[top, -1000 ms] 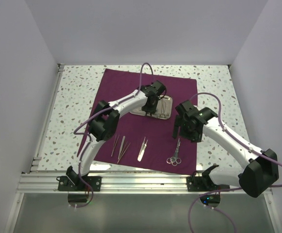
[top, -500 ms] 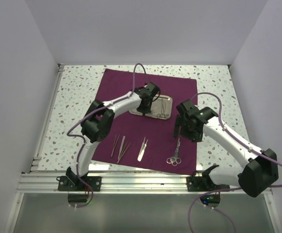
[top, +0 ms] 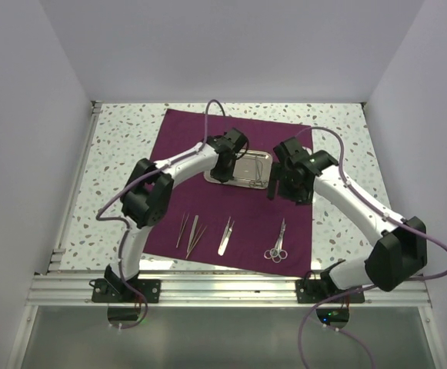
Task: Open and lay out the surgical kit
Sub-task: Pick up the medical item from the container, then place the medical item in the surgical kit.
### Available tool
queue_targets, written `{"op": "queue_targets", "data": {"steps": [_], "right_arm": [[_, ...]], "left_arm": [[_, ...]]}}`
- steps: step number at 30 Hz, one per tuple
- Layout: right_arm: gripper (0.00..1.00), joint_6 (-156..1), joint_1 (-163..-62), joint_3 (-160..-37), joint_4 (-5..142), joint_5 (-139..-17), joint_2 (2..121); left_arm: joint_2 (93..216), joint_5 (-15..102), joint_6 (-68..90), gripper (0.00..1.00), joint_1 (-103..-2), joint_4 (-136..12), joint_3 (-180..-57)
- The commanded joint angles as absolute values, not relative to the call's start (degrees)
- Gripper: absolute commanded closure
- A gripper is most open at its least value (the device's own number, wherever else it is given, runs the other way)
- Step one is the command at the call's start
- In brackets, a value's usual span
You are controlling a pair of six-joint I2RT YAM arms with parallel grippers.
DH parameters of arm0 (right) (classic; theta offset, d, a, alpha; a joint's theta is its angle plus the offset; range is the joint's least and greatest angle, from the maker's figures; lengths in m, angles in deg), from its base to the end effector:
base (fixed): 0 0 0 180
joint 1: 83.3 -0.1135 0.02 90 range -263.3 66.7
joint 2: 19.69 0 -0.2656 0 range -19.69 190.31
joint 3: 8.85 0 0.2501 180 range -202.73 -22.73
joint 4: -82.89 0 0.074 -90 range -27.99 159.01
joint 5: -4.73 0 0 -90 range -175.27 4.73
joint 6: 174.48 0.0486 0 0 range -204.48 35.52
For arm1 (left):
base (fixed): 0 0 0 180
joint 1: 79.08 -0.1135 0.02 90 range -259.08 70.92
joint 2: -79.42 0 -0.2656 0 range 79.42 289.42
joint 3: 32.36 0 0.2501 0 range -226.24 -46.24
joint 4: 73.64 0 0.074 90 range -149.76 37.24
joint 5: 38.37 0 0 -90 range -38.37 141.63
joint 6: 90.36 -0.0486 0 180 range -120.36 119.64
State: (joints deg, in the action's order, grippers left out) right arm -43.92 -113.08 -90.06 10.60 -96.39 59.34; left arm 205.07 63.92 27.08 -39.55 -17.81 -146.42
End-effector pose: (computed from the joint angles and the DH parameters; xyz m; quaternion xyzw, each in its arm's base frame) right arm 0.2310 0.1214 0.2693 0.1087 0.9744 0.0210 0.1955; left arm 0.3664 -0.2889 0.1669 0.0818 0.9718 -0.0198 0.2203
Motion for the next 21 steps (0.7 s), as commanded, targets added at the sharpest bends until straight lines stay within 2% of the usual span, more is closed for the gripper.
{"op": "queue_targets", "data": {"steps": [1, 7, 11, 21], "right_arm": [[0.19, -46.95, -111.95, -95.41, 13.02, -97.49, 62.48], [0.2, -49.14, -110.37, -99.1, 15.31, -96.09, 67.49], [0.2, -50.11, -109.4, -100.34, 16.54, -94.68, 70.04], [0.2, -51.61, -104.75, -104.11, 19.79, -92.57, 75.39]], "left_arm": [[196.68, 62.61, 27.85, 1.0, -38.83, -12.39, -145.74], [187.37, 62.09, 32.93, 1.0, -35.49, -10.72, -140.03], [180.61, 61.21, 37.25, 1.0, -31.8, -11.25, -131.42], [173.64, 59.18, 49.12, 1.0, -21.69, -15.81, -114.19]]}}
